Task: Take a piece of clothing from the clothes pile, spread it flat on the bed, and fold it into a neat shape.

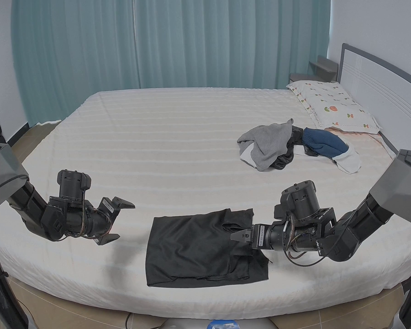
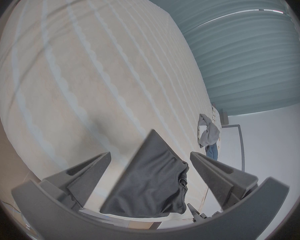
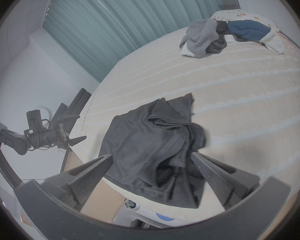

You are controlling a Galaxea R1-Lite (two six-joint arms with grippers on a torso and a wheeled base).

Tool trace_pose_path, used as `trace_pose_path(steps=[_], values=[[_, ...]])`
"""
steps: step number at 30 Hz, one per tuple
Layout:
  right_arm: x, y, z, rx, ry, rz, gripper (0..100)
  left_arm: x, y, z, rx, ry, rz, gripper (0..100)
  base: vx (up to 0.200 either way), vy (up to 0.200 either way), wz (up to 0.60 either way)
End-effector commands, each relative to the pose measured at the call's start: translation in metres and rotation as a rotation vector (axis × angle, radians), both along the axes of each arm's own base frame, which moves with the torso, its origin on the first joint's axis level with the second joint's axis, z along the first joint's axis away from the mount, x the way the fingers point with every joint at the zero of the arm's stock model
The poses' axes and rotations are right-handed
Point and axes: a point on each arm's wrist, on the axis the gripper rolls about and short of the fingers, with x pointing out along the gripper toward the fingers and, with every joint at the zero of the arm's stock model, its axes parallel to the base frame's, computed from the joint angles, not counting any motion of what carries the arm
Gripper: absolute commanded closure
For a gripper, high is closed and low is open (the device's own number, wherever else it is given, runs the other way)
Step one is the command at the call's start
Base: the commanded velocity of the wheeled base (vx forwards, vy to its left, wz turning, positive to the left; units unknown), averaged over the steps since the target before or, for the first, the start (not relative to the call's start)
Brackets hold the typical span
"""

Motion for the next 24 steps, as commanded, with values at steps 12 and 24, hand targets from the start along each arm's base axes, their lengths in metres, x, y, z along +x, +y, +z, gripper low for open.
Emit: trace_pose_path(steps=[12, 24], values=[[-0.003, -0.02, -0.017, -0.162, -0.022, 0.003, 0, 0.002, 0.004, -0.005, 0.001, 0.013, 0.012, 0, 0.0, 0.0, 0.0], [-0.015, -0.036, -0.02, -0.245, -0.019, 0.016, 100, 0.003, 0.003, -0.009, 0.005, 0.024, 0.009, 0, 0.0, 0.0, 0.0]])
